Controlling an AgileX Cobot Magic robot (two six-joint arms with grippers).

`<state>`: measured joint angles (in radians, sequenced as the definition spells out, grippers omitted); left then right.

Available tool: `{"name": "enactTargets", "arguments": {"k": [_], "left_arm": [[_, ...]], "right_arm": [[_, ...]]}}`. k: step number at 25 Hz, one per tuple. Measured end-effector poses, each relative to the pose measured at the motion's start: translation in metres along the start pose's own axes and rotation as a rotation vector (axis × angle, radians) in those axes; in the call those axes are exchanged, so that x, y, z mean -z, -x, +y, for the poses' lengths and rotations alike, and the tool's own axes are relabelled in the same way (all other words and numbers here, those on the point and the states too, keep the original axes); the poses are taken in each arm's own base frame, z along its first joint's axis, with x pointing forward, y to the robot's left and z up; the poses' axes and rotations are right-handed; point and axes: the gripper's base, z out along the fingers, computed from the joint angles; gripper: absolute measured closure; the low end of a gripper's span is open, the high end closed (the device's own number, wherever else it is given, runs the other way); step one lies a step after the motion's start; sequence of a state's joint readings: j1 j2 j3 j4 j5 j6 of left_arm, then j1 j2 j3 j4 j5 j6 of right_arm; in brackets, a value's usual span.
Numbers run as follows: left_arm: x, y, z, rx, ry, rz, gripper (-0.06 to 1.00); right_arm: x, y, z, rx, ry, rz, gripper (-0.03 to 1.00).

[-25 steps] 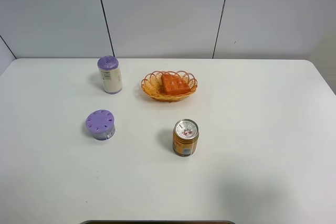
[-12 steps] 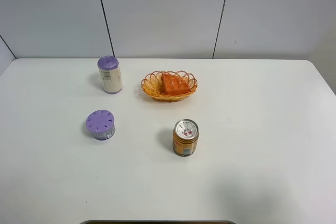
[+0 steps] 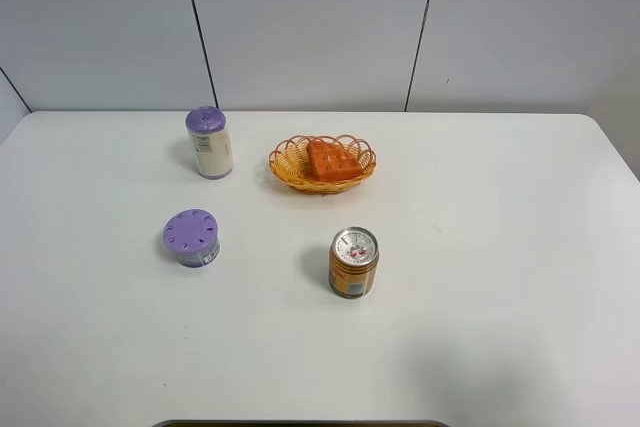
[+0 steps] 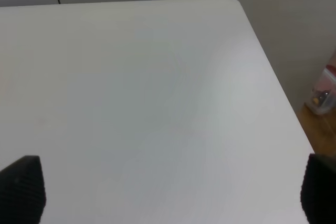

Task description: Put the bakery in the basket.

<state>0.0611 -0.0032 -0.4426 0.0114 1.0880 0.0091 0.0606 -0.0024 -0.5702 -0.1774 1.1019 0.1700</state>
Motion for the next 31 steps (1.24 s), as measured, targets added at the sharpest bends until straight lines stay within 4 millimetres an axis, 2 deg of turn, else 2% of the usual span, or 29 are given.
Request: {"name": "enactTargets", "arguments": {"k": [31], "left_arm": [[0.0000, 0.0000, 0.0000, 0.000, 0.000, 0.000, -0.05]], "right_arm": [[0.0000, -0.0001, 0.0007, -0.004, 0.007, 0.001, 0.00]]}}
